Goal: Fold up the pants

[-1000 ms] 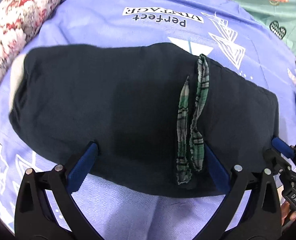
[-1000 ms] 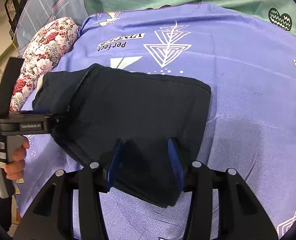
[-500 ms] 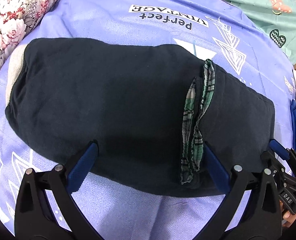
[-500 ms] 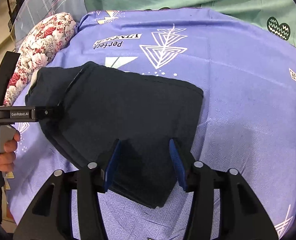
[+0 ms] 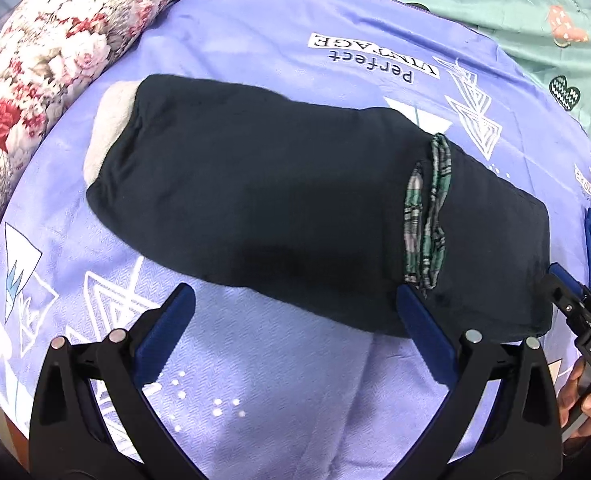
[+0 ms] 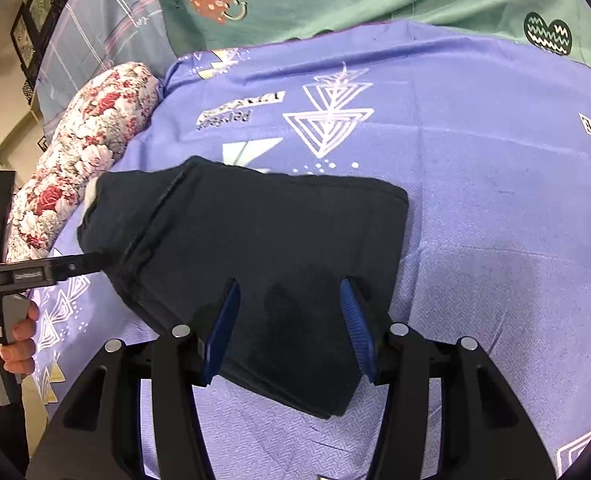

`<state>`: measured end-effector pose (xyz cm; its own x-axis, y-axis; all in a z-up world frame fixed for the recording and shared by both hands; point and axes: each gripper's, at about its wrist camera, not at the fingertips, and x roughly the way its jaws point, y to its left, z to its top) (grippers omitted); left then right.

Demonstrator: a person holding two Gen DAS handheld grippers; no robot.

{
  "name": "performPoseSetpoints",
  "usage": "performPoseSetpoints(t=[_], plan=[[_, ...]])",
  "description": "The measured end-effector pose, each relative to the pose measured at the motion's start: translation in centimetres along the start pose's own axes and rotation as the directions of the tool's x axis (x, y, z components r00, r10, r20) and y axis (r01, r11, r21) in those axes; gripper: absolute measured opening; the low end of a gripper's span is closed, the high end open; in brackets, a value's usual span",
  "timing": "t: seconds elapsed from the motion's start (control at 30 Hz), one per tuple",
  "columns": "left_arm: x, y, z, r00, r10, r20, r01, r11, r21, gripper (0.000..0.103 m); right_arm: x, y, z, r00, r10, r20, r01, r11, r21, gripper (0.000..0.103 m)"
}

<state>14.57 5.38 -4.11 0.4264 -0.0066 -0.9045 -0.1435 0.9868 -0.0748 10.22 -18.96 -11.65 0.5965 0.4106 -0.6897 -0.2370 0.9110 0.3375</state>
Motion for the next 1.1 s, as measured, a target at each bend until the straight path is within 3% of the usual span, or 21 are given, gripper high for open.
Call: performPoseSetpoints(t=[0.13, 0.27, 0.33, 0.4, 0.43, 0.5, 0.57, 0.7, 0.73, 0.8, 0.83, 0.87, 1.0, 1.1], plan=[[0.1, -2.5, 0.7, 0.999, 0.033, 0.034, -0.035, 0.998, 0.057, 0.101, -0.3, -0.1, 0.2, 0.999, -0.014, 0.030, 0.014, 1.000, -0.001, 0.062], [0.3, -5.0, 2.0, 0.998, 0.027, 0.058, -0.033, 0.994, 0.104, 0.101, -0.7, -0.8, 0.9, 0.998, -0.027, 0.060, 0.025, 0.999, 0.041, 0.062], [0.2, -6.3, 3.3, 0.996, 0.028, 0.080, -0.038, 0.992, 0.122, 0.101, -0.6, -1.1, 1.6, 0.991, -0.123, 0.049, 0.121, 0.991, 0.052, 0.062], [0.2, -7.4, 4.8, 0.993, 0.026, 0.113, -0.042, 0.989, 0.141, 0.101, -0.3, -1.7, 2.6, 0.961, -0.275, 0.016, 0.273, 0.959, 0.078, 0.062], [0.4, -8.1, 5.5, 0.992, 0.026, 0.121, -0.045, 0.987, 0.153, 0.101, -0.3, -2.2, 3.0, 0.961, -0.278, 0.013, 0.275, 0.955, 0.108, 0.062], [1.3, -9.1, 6.8, 0.991, 0.043, 0.124, -0.063, 0.985, 0.159, 0.101, -0.3, -3.0, 3.9, 0.984, -0.176, 0.023, 0.170, 0.970, 0.177, 0.058], [2.7, -9.7, 7.6, 0.993, 0.051, 0.107, -0.069, 0.984, 0.166, 0.101, 0.4, -2.9, 4.6, 0.993, -0.115, 0.017, 0.110, 0.977, 0.185, 0.034], [5.8, -9.9, 8.3, 0.996, 0.076, 0.051, -0.083, 0.985, 0.149, 0.101, 2.8, -2.1, 5.2, 1.000, 0.018, 0.011, -0.020, 0.982, 0.188, 0.033], [6.4, -9.6, 8.3, 0.996, 0.081, 0.038, -0.085, 0.987, 0.139, 0.101, 3.6, -2.2, 5.2, 0.999, 0.031, -0.009, -0.029, 0.981, 0.193, 0.033], [7.6, -8.7, 8.5, 0.999, 0.046, 0.003, -0.046, 0.995, 0.092, 0.101, 4.7, -2.7, 5.2, 0.999, 0.012, -0.036, -0.004, 0.977, 0.214, 0.023], [7.8, -8.2, 8.6, 1.000, 0.028, -0.003, -0.027, 0.997, 0.075, 0.101, 5.0, -3.4, 5.1, 0.999, 0.022, -0.035, -0.013, 0.972, 0.236, 0.006], [8.0, -7.9, 8.7, 1.000, 0.013, -0.007, -0.012, 0.998, 0.067, 0.101, 5.0, -4.2, 5.1, 0.999, 0.003, -0.037, 0.007, 0.968, 0.249, 0.000], [7.1, -6.6, 8.9, 1.000, -0.003, -0.009, 0.003, 0.999, 0.032, 0.101, 3.5, -6.0, 5.1, 1.000, 0.001, -0.005, 0.001, 0.953, 0.303, 0.000], [5.7, -6.1, 7.8, 1.000, 0.025, 0.017, -0.025, 0.999, 0.040, 0.101, 2.0, -4.0, 4.3, 0.998, -0.064, 0.007, 0.060, 0.973, 0.221, 0.013]])
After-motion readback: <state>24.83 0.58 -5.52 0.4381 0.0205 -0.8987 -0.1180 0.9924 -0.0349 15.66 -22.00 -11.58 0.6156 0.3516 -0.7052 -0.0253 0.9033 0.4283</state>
